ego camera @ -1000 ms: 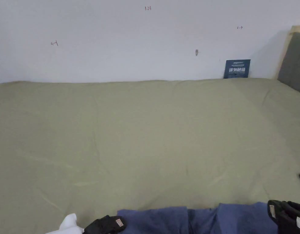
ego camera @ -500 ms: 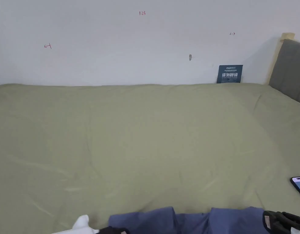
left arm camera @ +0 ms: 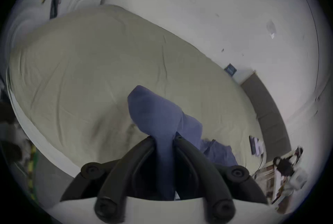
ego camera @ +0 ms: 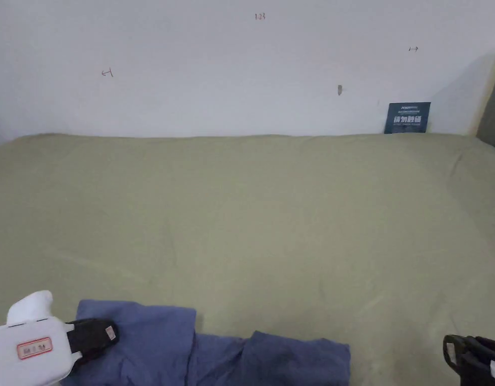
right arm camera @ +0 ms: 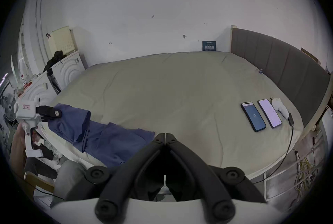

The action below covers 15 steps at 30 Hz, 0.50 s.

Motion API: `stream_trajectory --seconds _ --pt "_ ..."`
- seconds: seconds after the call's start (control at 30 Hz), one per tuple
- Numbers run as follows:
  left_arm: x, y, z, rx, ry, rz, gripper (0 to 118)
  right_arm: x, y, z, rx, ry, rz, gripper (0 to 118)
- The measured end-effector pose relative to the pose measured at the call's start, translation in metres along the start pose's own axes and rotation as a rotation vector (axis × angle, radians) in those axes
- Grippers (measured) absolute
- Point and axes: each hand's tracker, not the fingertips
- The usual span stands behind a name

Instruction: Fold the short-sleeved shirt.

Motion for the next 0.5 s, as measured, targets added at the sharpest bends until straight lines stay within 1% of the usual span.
stream_trajectory --seconds 0.1,0.2,0.37,0.43,0.47,0.5 --pt "0.045 -0.002 -0.005 -0.039 -0.044 -0.101 11 -0.002 0.001 0.002 0.0 0.004 0.01 0" --pt "0.1 -0.016 -0.025 -0.118 -0.082 -0.193 11 -0.001 0.0 0.006 0.002 0.0 0.009 0" --pt "0.165 -0.054 -0.077 -0.281 -0.194 -0.25 12 0.009 -0.003 0.016 0.017 -0.016 -0.015 0" --pt "0.181 -0.071 -0.093 -0.316 -0.255 -0.264 15 0.014 -0.005 0.019 0.017 -0.032 -0.022 0" --pt "0.184 -0.076 -0.101 -0.337 -0.286 -0.253 21 0.016 -0.006 0.02 0.017 -0.037 -0.026 0" --pt "0.187 -0.082 -0.111 -0.362 -0.318 -0.246 33 0.018 -0.007 0.02 0.014 -0.042 -0.03 0"
